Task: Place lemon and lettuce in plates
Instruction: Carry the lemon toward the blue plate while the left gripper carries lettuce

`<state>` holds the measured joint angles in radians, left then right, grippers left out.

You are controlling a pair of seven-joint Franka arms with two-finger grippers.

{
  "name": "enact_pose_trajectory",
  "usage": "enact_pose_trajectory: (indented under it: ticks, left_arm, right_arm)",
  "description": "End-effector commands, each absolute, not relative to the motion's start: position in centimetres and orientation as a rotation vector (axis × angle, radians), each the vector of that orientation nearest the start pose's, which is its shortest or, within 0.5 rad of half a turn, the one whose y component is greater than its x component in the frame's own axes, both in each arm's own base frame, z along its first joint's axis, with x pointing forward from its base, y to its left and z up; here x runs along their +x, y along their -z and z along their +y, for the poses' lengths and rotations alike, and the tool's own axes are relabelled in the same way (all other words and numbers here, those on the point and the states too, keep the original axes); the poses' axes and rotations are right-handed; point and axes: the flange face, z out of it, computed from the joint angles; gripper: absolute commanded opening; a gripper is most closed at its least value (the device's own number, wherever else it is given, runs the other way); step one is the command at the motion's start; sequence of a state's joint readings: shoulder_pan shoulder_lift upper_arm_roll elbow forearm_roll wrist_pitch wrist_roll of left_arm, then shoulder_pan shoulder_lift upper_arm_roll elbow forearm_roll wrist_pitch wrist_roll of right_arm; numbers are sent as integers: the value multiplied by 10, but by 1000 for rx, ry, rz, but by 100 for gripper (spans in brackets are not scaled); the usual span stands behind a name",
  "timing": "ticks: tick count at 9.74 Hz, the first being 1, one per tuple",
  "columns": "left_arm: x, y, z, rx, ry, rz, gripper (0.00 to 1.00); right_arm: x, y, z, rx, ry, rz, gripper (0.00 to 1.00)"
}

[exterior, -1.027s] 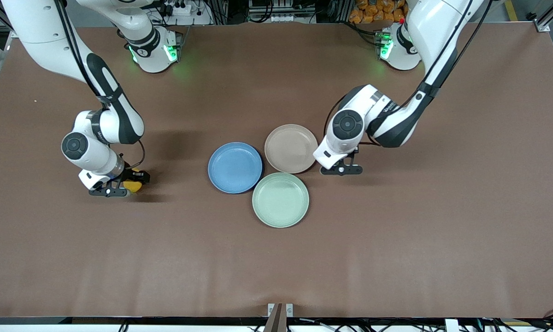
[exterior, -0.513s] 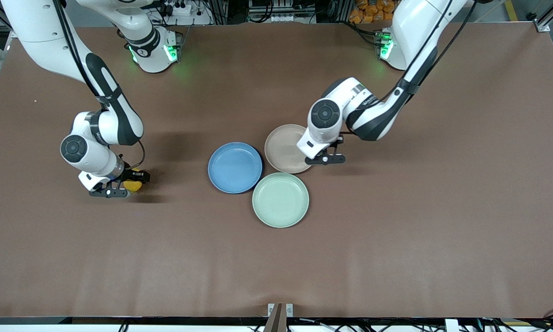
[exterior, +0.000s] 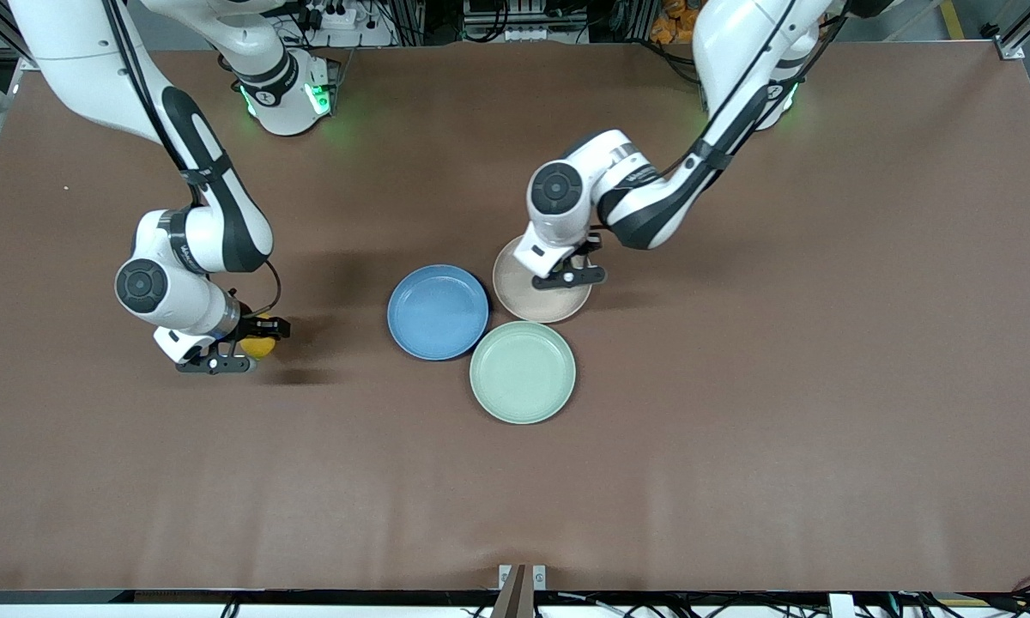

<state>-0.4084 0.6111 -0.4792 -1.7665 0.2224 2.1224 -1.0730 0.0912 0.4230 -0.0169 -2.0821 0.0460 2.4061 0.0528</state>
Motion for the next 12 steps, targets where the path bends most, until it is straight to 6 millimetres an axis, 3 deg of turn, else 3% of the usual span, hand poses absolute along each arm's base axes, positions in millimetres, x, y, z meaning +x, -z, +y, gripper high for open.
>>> enact_pose_trajectory:
  ticks: [1, 2, 5, 7, 12]
  left_arm:
    - [437, -231, -484, -3034, -252, -191, 47]
    - [434, -227, -485, -3027, -246, -166, 99]
    - [432, -225, -484, -3019, -240, -157, 100]
    - [446, -230, -473, -3019, -223, -193, 100]
    - [529, -255, -403, -2994, -42, -319, 100]
  right_arm:
    - [573, -223, 66, -3086, -157, 69, 37]
    - [572, -226, 82, -3089, -154, 114, 37]
    - [567, -239, 162, -3094, -128, 195, 37]
    - [563, -255, 210, -3099, -136, 157, 37]
    - [536, -268, 296, -3097, -100, 104, 37]
